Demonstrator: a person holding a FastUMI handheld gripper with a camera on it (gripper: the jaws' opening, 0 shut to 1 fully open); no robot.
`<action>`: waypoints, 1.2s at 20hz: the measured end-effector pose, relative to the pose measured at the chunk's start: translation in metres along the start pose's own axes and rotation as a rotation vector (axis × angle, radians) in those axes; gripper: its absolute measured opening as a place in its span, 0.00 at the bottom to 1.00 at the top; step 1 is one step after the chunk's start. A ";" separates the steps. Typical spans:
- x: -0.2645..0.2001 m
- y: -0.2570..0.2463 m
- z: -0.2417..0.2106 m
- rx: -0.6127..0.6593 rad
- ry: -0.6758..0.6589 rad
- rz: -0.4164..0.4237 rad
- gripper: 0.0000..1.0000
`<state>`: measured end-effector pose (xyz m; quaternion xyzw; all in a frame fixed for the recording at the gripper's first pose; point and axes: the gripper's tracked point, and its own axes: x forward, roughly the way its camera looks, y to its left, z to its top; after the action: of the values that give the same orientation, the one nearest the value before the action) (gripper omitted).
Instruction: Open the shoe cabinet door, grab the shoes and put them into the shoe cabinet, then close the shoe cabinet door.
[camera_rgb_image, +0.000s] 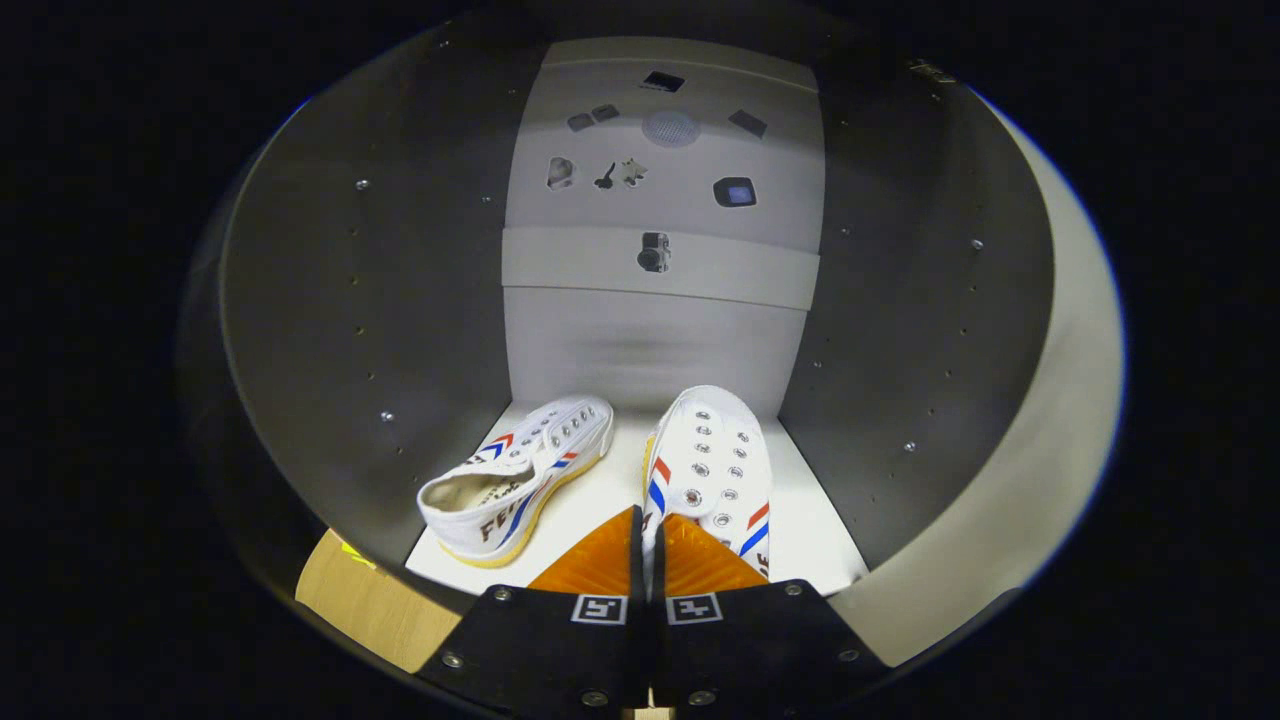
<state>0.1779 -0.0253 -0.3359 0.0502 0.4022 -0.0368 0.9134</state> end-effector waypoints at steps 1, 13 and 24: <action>0.013 0.001 0.003 0.004 0.002 -0.001 0.00; 0.065 0.010 -0.009 0.046 0.036 -0.065 0.13; -0.105 0.032 -0.021 0.016 -0.165 0.116 0.84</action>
<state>0.0951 0.0121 -0.2708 0.0775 0.3215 0.0092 0.9437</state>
